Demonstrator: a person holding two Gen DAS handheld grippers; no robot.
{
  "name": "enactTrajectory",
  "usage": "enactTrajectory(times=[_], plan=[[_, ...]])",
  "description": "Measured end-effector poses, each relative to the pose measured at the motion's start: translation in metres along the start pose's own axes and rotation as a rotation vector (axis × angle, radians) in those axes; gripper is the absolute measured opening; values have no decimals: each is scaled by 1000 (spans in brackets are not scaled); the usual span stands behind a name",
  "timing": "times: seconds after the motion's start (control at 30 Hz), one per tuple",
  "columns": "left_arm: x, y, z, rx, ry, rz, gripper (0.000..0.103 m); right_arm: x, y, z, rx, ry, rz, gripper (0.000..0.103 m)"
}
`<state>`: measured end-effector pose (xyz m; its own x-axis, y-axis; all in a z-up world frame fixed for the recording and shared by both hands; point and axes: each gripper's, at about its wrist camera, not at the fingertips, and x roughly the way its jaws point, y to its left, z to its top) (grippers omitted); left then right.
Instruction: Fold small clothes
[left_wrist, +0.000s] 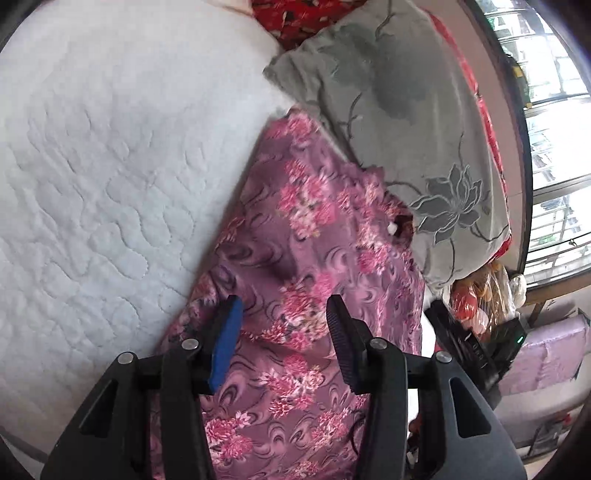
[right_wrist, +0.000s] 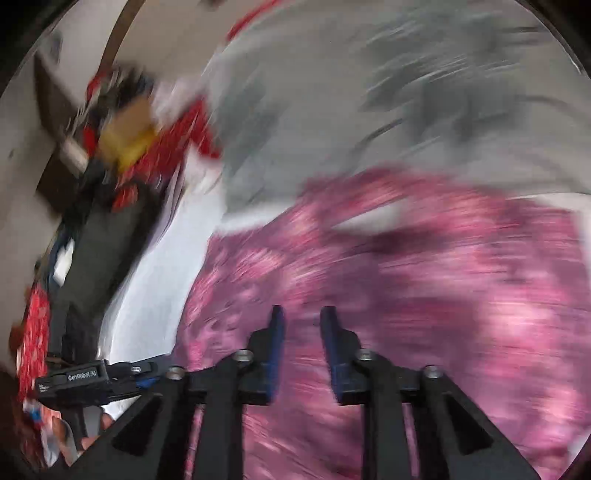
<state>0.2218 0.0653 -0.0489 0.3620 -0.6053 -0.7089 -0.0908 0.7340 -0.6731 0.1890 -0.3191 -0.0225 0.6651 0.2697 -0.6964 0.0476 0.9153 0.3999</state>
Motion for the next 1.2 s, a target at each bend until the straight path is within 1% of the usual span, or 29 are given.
enactTrajectory(times=[0.03,0.1,0.13,0.17,0.23,0.3,0.33,0.4,0.47,0.5,0.53,0.57,0.6,0.63,0.67,0.7,0.73,0.77,0.83,0.87,0.9,0.93,0.97,1.0,1.03,1.07,1.1,1.13,1.2], plan=[[-1,-2,0,2,-2,2,45,-10,-20,1,36,-18,-64,48],[2,-6,-2,-3,6,9,46,-29,-74,-2,167,-29,-162,48],[6,-9,-1,-5,13,12,46,-32,-89,-5,216,-27,-191,48],[11,-13,-3,-5,25,22,46,-33,-103,-10,253,-21,-205,48],[21,-21,-7,2,50,44,46,-21,-115,-21,253,37,-162,48],[23,-29,-10,25,54,63,46,-20,-113,-28,181,64,-174,27],[21,-32,-11,41,44,66,46,-22,-107,-26,134,51,-160,2],[20,-37,-10,87,7,118,47,-42,-94,-23,123,-41,-110,0],[29,-33,-7,115,-4,201,48,-54,-107,-16,159,-112,-109,0],[38,-31,-5,122,13,233,48,-48,-113,-12,179,-94,-116,0],[44,-28,-4,128,33,250,48,-35,-124,-12,196,-29,-158,0],[42,-30,-4,131,26,254,48,-28,-124,-16,199,7,-197,0],[35,-35,-4,137,22,252,48,-23,-127,-18,199,39,-210,0],[27,-41,-6,149,17,231,48,-27,-125,-19,204,22,-153,1],[23,-43,-8,151,8,212,48,-33,-122,-23,206,1,-103,7],[18,-46,-11,155,-7,194,49,-41,-115,-26,195,-25,-36,7],[17,-47,-15,161,-12,194,49,-43,-111,-29,174,-22,-21,7],[20,-48,-18,177,-5,213,53,-40,-106,-32,148,1,-34,7],[41,-45,-23,231,55,289,53,-14,-101,-41,75,145,-127,15],[49,-45,-26,284,70,316,53,-3,-100,-47,35,194,-155,14],[45,-48,-28,310,61,324,53,-8,-97,-45,4,164,-162,14],[39,-51,-30,313,63,332,53,-12,-96,-42,14,179,-170,14],[35,-52,-32,299,81,328,53,-19,-95,-39,38,188,-173,14],[29,-50,-35,275,106,300,53,-24,-91,-38,32,195,-162,15],[25,-47,-40,256,130,265,53,-28,-84,-41,0,214,-154,20],[23,-41,-49,237,161,249,53,-32,-77,-49,-40,237,-160,28],[22,-36,-58,228,185,256,53,-34,-70,-57,-95,279,-183,32],[23,-34,-70,235,195,263,53,-30,-65,-66,-131,317,-202,41],[18,-33,-86,289,170,275,53,-27,-64,-100,-215,424,-276,42]])
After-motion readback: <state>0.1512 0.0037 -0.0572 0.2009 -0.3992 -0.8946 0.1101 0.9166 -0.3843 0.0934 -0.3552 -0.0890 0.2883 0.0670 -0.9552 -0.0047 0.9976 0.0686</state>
